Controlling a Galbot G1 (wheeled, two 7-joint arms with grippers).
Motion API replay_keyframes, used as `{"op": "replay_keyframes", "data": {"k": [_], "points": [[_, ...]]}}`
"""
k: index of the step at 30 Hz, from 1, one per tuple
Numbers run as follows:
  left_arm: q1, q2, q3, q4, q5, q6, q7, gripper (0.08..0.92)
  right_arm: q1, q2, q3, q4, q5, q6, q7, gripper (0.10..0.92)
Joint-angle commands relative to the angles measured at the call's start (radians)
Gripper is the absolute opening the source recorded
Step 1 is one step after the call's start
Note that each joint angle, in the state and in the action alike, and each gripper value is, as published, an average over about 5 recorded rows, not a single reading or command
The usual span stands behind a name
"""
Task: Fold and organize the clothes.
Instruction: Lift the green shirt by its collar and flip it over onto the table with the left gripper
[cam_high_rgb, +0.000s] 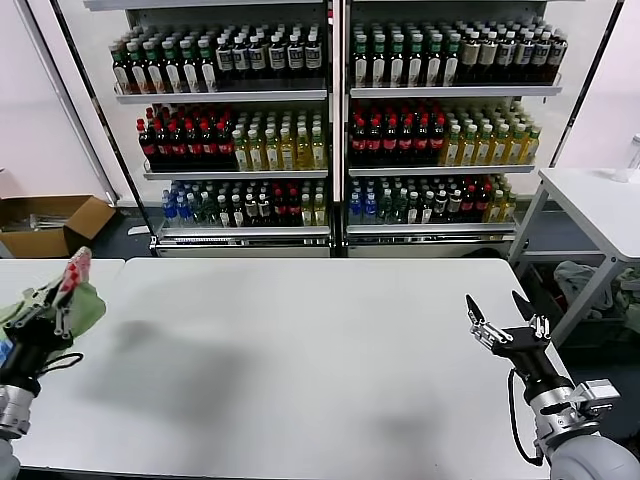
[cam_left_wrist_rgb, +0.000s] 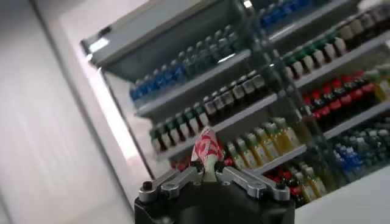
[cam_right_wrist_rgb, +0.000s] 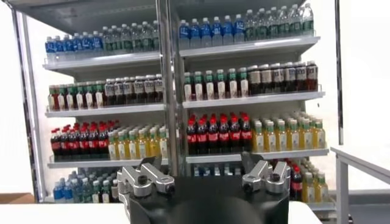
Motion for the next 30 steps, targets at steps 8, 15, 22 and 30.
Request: {"op": "replay_keyframes", "data": {"k": [8,15,22,30], "points": [[-0.249,-0.254,0.781,0.228,0.394,-0.079,0.006,0.143,-0.026,0.000,0.010,0.011,-0.002,0.003,-0.001,0.823],[-0.333,-0.217,0.825,0.107,0.293,0.077,-0.084,0.143,-0.017,0.002,0.002,0.008,-0.005,0.001,-0.002,0.823],[-0.462,-0.215,0.934,0.085,0.181,0.189,-0.212,0.143,-0.022,0.003,0.005,0.019,-0.009,-0.002,-0.001,0.823],[-0.595,-0.227,1.067,-0.015,0.144,0.245,-0.378,0.176,-0.004,0.011,-0.011,0.026,-0.017,-0.023,0.002,0.823]]}}
